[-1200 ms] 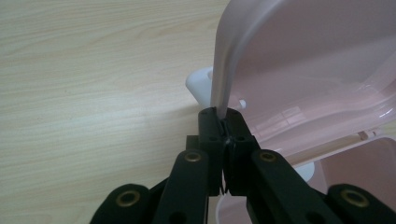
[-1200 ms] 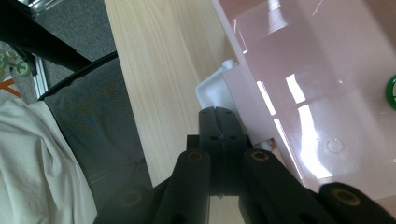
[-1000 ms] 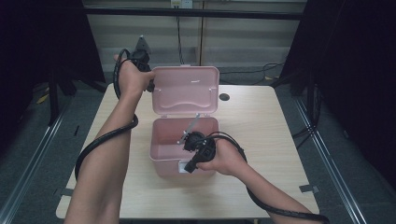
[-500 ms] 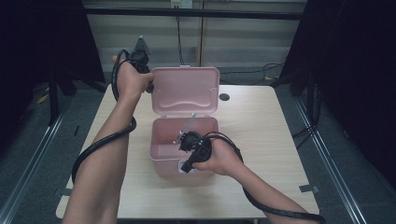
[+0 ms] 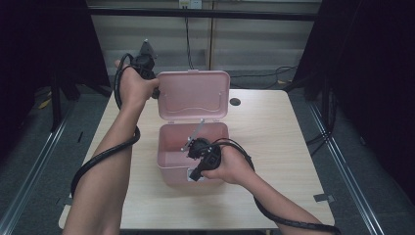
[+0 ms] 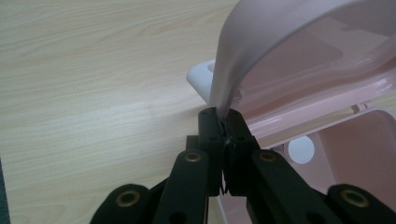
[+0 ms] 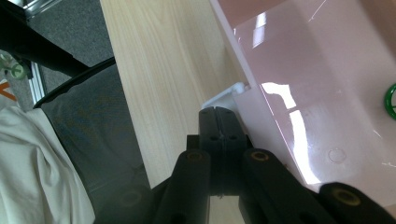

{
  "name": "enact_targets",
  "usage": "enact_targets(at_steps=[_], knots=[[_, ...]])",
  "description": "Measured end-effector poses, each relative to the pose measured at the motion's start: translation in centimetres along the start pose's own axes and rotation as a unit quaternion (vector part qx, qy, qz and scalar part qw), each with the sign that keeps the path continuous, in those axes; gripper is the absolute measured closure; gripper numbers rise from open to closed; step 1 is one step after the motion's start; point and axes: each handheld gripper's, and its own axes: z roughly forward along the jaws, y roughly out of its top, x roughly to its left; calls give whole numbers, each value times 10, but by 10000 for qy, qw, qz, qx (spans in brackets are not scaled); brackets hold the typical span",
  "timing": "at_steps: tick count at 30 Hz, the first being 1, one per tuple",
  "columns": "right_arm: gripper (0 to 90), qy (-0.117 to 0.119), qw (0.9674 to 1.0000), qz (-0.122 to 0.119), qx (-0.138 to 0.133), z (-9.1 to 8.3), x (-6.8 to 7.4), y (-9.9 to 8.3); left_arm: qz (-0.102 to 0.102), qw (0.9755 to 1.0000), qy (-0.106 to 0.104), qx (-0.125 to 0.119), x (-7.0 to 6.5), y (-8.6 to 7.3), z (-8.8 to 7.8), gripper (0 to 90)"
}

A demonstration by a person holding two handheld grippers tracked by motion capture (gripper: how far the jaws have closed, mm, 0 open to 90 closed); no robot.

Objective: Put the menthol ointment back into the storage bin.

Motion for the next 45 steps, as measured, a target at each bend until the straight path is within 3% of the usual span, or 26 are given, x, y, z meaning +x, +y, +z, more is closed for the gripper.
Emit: enact_targets(at_steps=[12, 19, 33, 45], knots=[[900, -49, 10000, 27, 31, 0, 1, 1, 206, 9997, 7, -162, -1, -11, -5, 879], [900, -41, 10000, 28, 23, 0, 1, 1, 200, 9995, -12, -244, -2, -16, -6, 876], [900, -51, 9999, 59, 85, 0, 1, 4, 266, 9996, -37, -25, -5, -18, -11, 874], [900, -69, 9999, 63, 50, 1, 1, 4, 276, 9996, -73, -53, -6, -22, -13, 869]])
